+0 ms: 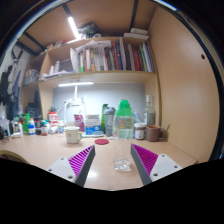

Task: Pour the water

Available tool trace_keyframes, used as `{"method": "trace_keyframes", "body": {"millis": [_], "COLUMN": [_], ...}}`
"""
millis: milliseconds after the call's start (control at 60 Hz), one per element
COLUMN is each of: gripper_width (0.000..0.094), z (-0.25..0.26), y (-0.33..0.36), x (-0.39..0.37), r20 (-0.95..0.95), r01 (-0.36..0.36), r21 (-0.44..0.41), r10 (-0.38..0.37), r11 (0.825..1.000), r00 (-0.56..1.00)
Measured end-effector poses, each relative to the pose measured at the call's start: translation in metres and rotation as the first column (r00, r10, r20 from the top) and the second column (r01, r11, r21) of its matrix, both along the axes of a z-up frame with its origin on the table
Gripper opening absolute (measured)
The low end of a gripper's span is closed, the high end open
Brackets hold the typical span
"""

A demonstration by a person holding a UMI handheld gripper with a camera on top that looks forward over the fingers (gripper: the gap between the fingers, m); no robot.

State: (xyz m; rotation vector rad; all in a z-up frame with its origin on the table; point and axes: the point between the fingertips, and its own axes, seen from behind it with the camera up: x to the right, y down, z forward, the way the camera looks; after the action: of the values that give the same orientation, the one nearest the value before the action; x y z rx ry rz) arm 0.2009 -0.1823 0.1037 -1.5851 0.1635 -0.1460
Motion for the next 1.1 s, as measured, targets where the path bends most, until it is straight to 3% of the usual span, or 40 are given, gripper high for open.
{"method": "trace_keyframes", "body": {"millis": [150,333,350,400,617,750,950,1100], "gripper_width": [0.0797,0.0770,0.0756,0.0517,0.0360,0.0326,0.0326,0.0326], "z": [-0.008,-0.010,-0.010,-0.012,-0.010,-0.010,0.066,0.129], "y": [0.046,0.101,0.104,0.115,0.129,0.139,0.192,0.260], "x": [0.040,0.056,0.056,0.057,0.054,0.047,0.038,0.001], "r20": [0.009,-0.001,-0.001,0.000,0.032,0.074,0.442,0.853], "r01": [0.060,0.045,0.041,0.037,0.029,0.027,0.036,0.059], "r21": [-0.024,-0.044,-0.048,-0.065,-0.045,-0.040,-0.010,-0.017], "r10": [-0.059,-0.045,-0.041,-0.037,-0.028,-0.024,-0.028,-0.016], "r11": [0.998,0.998,0.998,0.997,0.999,0.999,0.999,0.998], "r00": [0.998,0.999,0.999,0.999,0.999,0.997,0.897,0.521]}}
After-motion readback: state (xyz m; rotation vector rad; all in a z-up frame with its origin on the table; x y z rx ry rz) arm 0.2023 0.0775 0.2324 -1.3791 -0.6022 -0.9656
